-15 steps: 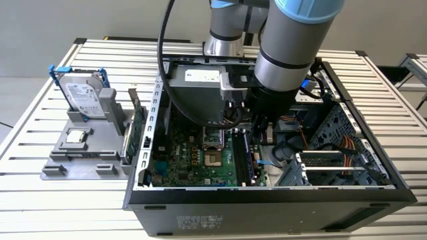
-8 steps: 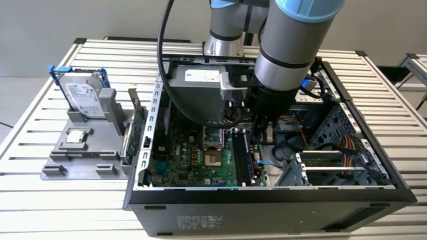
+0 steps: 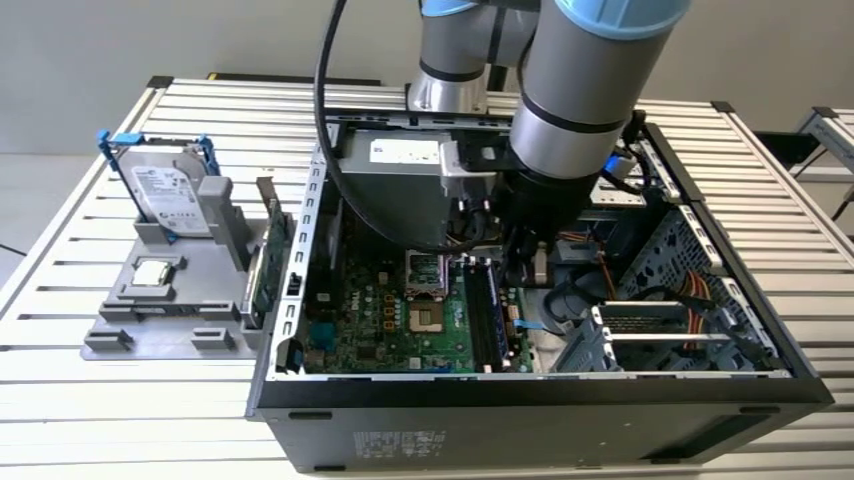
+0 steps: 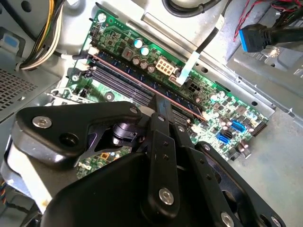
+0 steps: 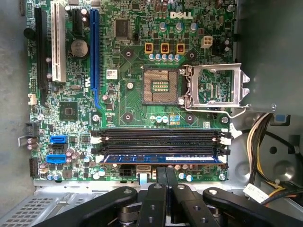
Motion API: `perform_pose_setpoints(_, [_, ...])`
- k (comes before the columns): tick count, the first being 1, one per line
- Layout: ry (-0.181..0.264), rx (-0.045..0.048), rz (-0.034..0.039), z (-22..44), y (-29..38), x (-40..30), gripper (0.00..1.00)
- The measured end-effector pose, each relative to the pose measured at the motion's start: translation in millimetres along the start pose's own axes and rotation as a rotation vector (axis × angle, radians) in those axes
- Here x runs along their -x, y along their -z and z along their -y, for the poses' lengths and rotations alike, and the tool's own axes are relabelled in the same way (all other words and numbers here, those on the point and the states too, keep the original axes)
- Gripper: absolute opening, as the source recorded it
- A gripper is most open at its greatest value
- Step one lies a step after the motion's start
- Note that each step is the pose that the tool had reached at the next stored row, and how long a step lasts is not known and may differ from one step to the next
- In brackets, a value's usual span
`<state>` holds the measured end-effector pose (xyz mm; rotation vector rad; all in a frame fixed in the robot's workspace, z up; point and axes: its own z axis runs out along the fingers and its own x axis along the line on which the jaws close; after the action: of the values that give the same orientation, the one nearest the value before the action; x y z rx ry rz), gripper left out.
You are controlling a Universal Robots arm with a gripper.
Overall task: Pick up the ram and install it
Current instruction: 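Press down the ram until it locks into place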
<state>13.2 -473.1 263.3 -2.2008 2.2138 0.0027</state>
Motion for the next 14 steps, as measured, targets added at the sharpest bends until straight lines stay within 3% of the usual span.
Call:
perform_pose_setpoints(11, [0.0,0.0024,0.0004,0.7,49.4,0.8,0.0])
perform_pose_setpoints(14, [0.0,0.0021,0.0003,0.8,51.5,0.9,0.0])
